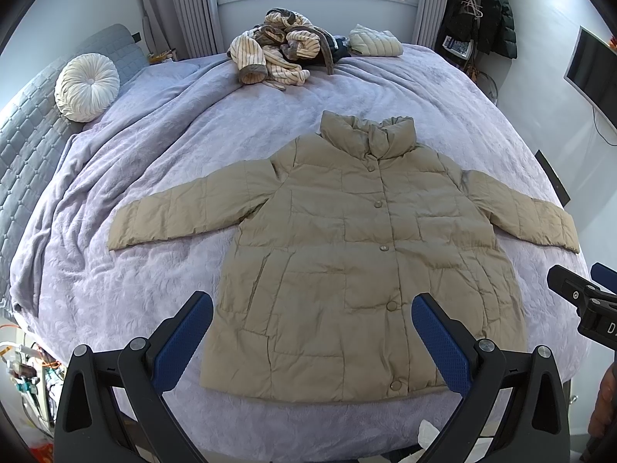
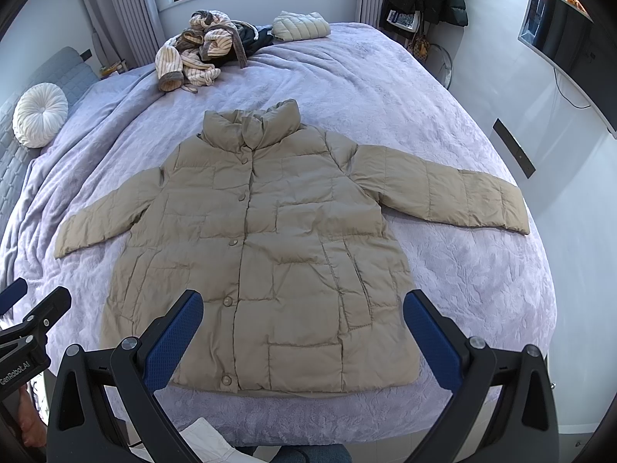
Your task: Fold large clothes
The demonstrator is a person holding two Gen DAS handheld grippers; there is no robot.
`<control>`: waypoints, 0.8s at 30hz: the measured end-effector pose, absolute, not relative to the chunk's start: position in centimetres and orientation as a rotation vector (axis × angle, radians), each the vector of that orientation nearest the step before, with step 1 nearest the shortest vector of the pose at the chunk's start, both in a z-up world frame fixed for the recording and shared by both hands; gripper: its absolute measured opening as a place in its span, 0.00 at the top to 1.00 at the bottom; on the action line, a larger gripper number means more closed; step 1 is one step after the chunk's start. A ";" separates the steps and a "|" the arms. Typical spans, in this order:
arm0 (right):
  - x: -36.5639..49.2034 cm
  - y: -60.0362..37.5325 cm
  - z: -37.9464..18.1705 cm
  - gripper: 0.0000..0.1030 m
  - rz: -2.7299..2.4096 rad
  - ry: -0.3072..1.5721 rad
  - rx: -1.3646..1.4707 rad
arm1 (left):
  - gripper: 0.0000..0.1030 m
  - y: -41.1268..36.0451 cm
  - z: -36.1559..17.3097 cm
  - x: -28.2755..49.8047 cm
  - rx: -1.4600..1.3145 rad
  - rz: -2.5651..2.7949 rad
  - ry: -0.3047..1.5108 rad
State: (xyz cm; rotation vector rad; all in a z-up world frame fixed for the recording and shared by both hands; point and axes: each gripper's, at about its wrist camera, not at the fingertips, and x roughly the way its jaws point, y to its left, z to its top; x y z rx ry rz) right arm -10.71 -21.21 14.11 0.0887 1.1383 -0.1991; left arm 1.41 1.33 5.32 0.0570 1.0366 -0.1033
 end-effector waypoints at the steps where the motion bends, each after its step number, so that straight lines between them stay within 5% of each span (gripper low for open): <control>1: -10.6 -21.3 14.2 0.00 -0.198 1.140 0.089 | 0.00 1.4 5.2 1.5 0.055 -0.103 1.038; 24: -7.8 -17.9 11.3 0.00 -0.198 1.224 0.067 | 0.00 6.6 1.8 3.5 -0.022 -0.093 1.114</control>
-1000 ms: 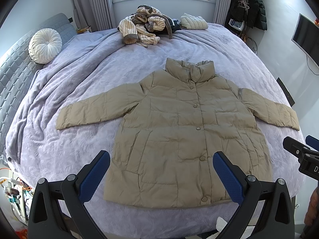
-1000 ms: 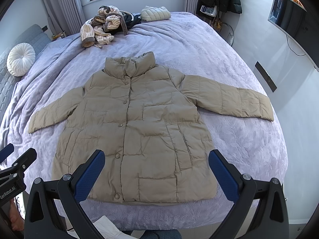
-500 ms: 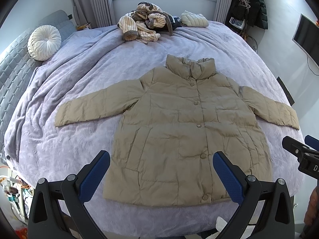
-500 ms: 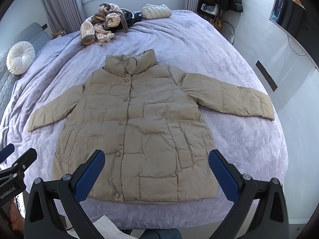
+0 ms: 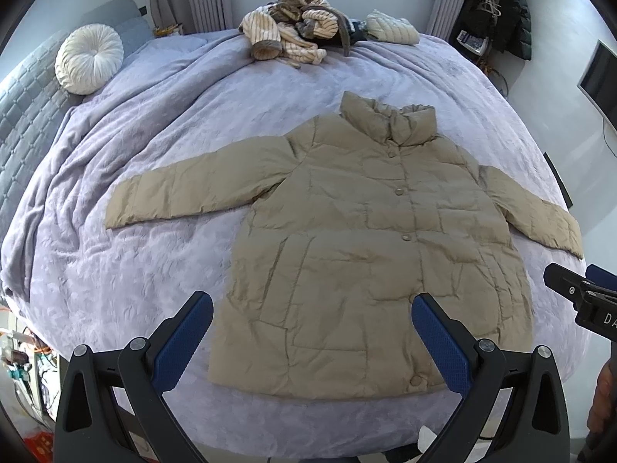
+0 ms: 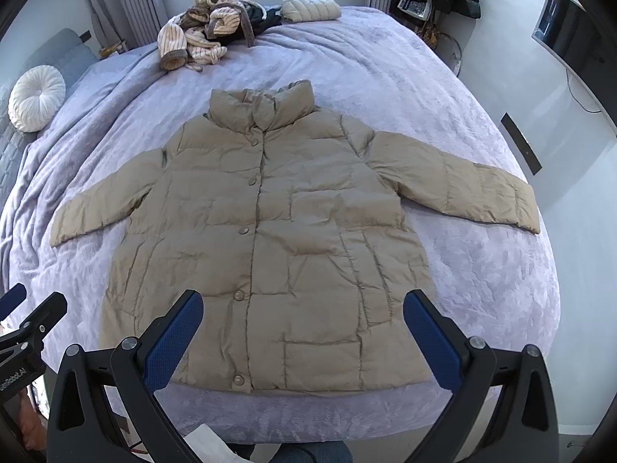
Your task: Fold large clothes
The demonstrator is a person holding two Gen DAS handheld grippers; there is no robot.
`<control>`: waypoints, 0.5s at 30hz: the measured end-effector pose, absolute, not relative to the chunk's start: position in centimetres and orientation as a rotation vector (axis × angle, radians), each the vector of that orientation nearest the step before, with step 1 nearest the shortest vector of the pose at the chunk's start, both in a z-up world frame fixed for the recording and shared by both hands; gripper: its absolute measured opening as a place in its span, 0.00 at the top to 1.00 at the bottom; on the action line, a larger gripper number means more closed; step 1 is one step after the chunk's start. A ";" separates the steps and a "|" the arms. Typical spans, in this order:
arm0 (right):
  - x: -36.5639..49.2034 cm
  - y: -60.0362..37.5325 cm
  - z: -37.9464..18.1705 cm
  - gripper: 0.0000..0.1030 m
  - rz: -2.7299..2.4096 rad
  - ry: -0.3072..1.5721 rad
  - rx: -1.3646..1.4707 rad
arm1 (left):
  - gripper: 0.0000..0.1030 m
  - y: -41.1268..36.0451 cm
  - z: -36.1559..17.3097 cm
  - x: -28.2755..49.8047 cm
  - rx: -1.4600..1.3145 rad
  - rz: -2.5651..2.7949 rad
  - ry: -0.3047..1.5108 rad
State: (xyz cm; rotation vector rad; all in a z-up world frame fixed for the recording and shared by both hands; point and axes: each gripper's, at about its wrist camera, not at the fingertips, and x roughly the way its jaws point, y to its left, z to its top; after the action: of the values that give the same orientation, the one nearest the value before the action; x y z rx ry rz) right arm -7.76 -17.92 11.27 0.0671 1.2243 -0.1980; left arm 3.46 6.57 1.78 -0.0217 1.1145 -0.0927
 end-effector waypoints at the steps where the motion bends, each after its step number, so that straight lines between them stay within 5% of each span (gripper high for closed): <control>1: -7.3 -17.6 10.8 0.00 -0.194 1.236 0.075 | 0.00 7.2 1.4 3.8 -0.031 -0.088 1.122; 15: 0.7 -10.5 2.2 0.00 -0.027 1.374 0.209 | 0.00 21.1 -8.1 11.6 -0.313 0.073 1.181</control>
State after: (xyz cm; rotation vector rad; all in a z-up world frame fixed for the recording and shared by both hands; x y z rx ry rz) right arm 0.68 -10.47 2.20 0.2092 1.3737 -0.0266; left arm 11.65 21.10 -8.14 -0.3133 1.1806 0.0725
